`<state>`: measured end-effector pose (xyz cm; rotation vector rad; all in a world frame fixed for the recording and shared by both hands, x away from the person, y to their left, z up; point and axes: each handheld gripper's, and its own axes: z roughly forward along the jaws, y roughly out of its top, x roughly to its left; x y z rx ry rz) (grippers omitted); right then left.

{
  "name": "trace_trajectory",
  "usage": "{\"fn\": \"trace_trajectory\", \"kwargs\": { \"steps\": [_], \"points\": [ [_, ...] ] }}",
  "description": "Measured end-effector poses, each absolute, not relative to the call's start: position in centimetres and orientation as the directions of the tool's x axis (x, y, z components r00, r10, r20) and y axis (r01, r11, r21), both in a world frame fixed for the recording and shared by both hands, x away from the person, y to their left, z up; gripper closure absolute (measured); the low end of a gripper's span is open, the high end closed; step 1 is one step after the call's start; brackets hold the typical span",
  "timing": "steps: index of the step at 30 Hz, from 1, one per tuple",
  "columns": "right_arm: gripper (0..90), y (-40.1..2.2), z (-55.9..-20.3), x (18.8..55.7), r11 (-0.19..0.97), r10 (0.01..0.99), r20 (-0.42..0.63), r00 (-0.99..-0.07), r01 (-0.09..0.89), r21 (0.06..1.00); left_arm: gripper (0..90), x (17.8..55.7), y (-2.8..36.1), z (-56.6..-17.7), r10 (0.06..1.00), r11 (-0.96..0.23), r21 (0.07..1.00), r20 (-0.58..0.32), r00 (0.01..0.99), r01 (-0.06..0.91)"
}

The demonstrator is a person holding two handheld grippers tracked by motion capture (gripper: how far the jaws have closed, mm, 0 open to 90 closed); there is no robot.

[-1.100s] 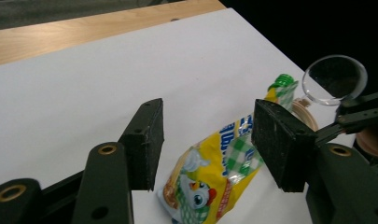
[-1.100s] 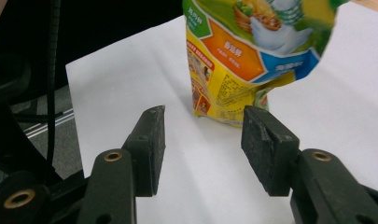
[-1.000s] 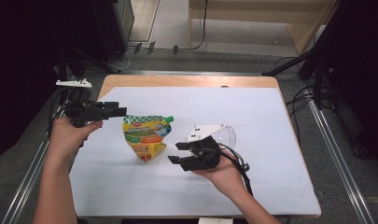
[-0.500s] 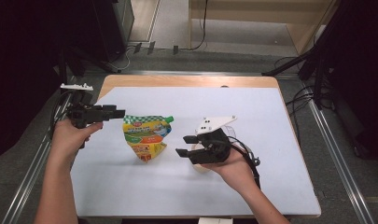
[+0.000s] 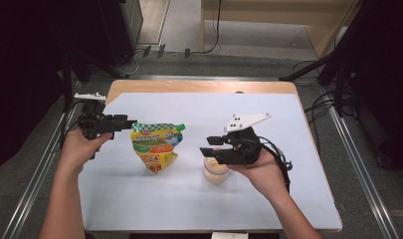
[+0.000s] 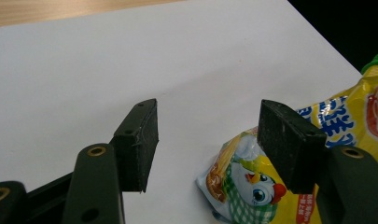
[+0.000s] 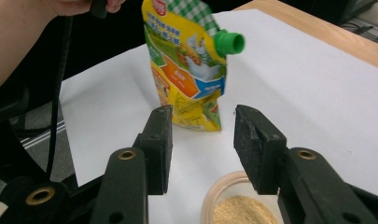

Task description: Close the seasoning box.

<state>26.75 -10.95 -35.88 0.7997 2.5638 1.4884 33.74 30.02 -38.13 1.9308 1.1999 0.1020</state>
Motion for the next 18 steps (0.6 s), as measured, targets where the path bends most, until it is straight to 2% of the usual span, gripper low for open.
{"fn": "trace_trajectory", "kwargs": {
  "steps": [6, 18],
  "points": [
    [65.1, -12.6, -35.3, 27.2, 0.376, 0.495, 0.195, -0.846, 0.411, 0.831, 39.2, 33.9, 29.9, -38.7, 0.775, -0.192, 0.68, -0.338, 0.534, 0.708],
    [84.0, -15.9, -34.9, 28.3, 0.317, 0.575, 0.203, -0.792, 0.445, 0.838, 36.3, 33.9, 29.8, -38.8, 0.775, -0.19, 0.669, -0.346, 0.528, 0.718]
  ]
}}
